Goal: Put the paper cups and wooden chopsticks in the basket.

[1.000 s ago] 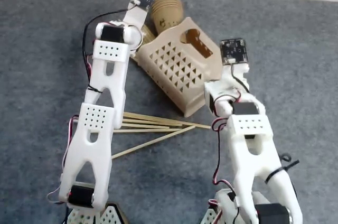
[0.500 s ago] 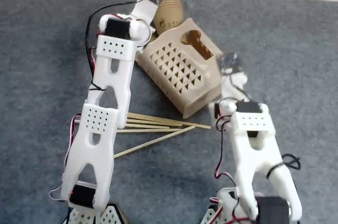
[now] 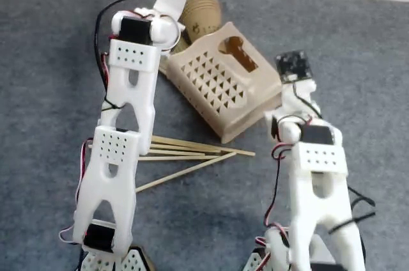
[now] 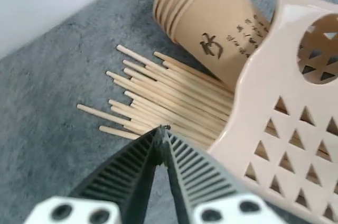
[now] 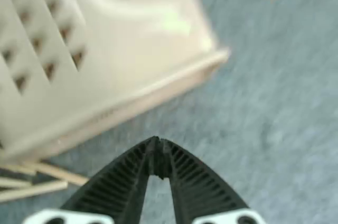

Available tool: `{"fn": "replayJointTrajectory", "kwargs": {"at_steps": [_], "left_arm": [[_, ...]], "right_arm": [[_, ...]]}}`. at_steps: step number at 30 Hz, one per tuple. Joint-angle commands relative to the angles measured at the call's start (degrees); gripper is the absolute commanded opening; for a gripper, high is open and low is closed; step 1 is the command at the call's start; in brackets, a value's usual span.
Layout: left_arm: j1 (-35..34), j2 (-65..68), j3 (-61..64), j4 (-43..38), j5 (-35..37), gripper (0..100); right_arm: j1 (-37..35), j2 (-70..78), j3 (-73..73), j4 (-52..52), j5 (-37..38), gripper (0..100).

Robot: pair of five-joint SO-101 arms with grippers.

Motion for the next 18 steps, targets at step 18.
{"fn": "replayJointTrajectory", "kwargs": {"at_steps": [18], "left_arm": [[-1.80,-4.35,-2.95,0.35,0.88,1]], "right_arm": [[-6.20,22.73,-19.03,-1.89,0.70,0.9]]}}
